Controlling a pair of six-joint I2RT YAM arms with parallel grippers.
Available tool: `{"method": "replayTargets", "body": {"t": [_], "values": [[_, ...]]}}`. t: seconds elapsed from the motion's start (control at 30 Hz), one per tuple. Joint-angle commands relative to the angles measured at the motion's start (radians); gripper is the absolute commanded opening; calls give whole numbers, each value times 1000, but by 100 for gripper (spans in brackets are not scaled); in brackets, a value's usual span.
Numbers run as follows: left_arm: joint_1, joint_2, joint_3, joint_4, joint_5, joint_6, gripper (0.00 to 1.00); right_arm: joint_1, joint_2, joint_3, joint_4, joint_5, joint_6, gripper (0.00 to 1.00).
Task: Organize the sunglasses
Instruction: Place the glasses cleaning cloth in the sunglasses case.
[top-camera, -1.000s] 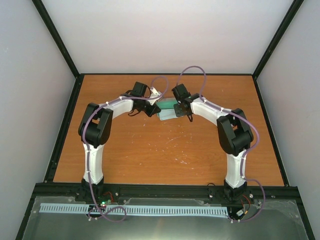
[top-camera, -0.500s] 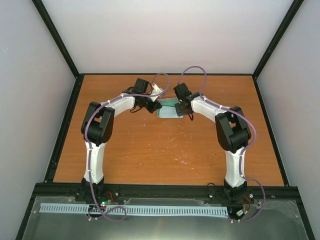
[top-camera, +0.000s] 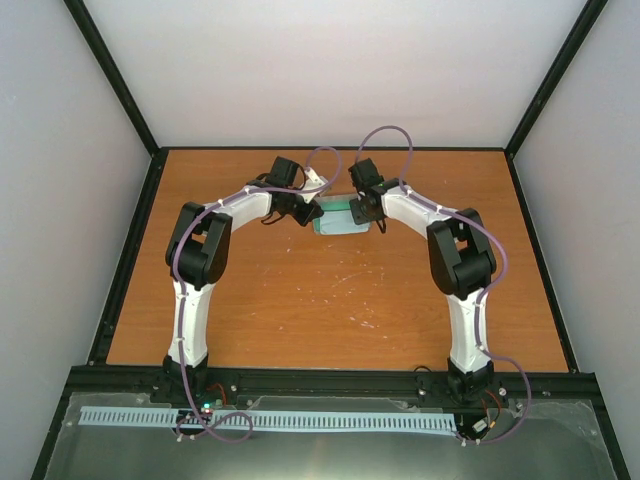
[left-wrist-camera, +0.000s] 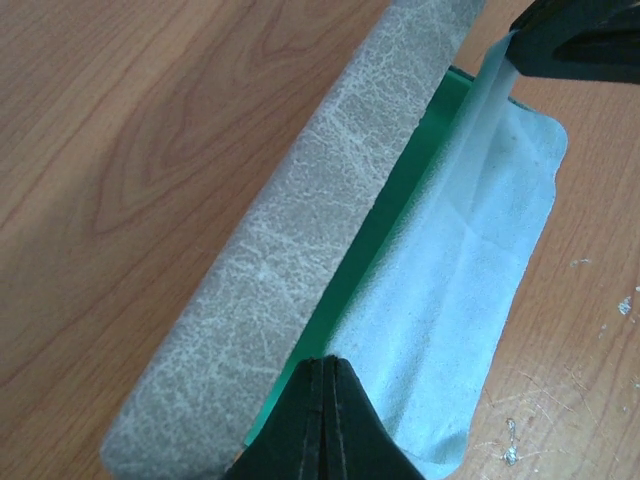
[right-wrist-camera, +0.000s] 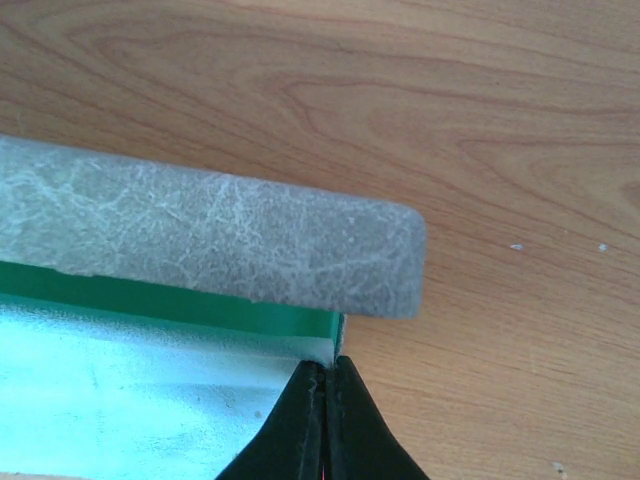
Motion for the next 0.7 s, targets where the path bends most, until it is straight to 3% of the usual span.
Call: {"method": "replayTargets", "body": {"t": [0.0,0.67], "values": [[-3,20,46,-10,-12,5,0,-10,35,30,-10,-7,-26,3],[-3,32,48,2,-48,10,0,-17,80,61,-1,-14,-31,3]]}}
